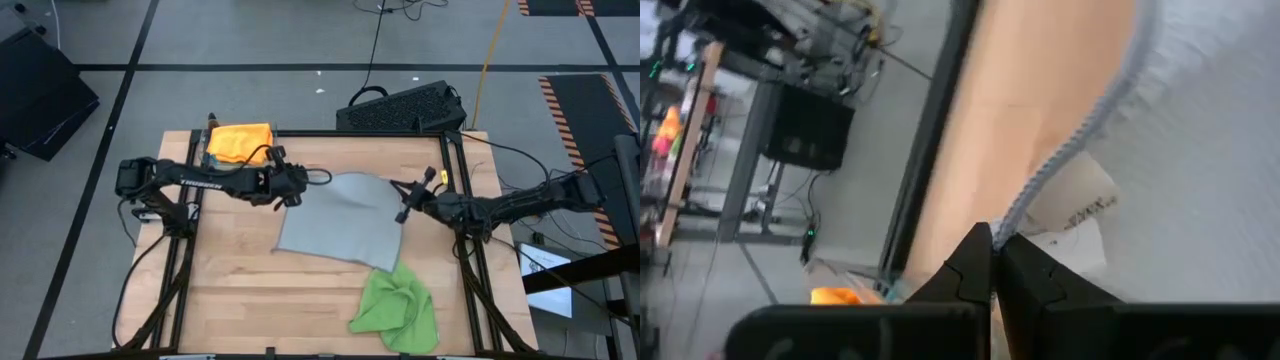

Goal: Fold microfiber towels
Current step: Fold the gray microfiber cloth

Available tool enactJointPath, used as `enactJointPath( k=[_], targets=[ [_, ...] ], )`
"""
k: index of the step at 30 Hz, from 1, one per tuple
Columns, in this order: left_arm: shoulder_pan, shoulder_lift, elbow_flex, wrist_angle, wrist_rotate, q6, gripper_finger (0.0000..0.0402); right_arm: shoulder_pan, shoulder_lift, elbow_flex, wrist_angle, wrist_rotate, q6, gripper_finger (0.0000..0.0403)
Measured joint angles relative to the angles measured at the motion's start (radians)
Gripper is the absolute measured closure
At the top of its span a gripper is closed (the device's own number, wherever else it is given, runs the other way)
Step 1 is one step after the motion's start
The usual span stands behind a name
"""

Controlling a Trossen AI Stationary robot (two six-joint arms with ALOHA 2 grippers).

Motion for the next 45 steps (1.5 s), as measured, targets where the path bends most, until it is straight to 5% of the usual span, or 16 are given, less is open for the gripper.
enactJointPath(
  k=[4, 11, 19, 24, 33, 45],
  targets=[
    [0.027, 0.0, -0.016, 0.077, -0.006, -0.038, 0.0392, -0.037, 0.01, 0.0, 0.004, 0.012, 0.001, 0.0403],
    [-0.008, -0.001, -0.021, 0.055, 0.014, -0.091, 0.0392, -0.009, 0.024, -0.001, -0.064, -0.131, 0.144, 0.0403],
    [-0.022, -0.006, -0.023, 0.061, -0.135, -0.257, 0.0392, 0.022, 0.025, -0.002, -0.065, 0.138, 0.031, 0.0403],
    [-0.019, -0.002, -0.022, 0.157, -0.127, -0.191, 0.0392, 0.024, 0.024, -0.002, 0.107, 0.148, -0.092, 0.0403],
    [-0.074, -0.009, -0.022, -0.093, 0.117, -0.276, 0.0392, 0.088, 0.021, -0.001, -0.016, -0.077, 0.067, 0.0403],
    [-0.17, -0.004, -0.022, -0.229, 0.141, -0.32, 0.0392, 0.171, 0.021, -0.001, -0.201, -0.429, 0.349, 0.0403]
  ],
)
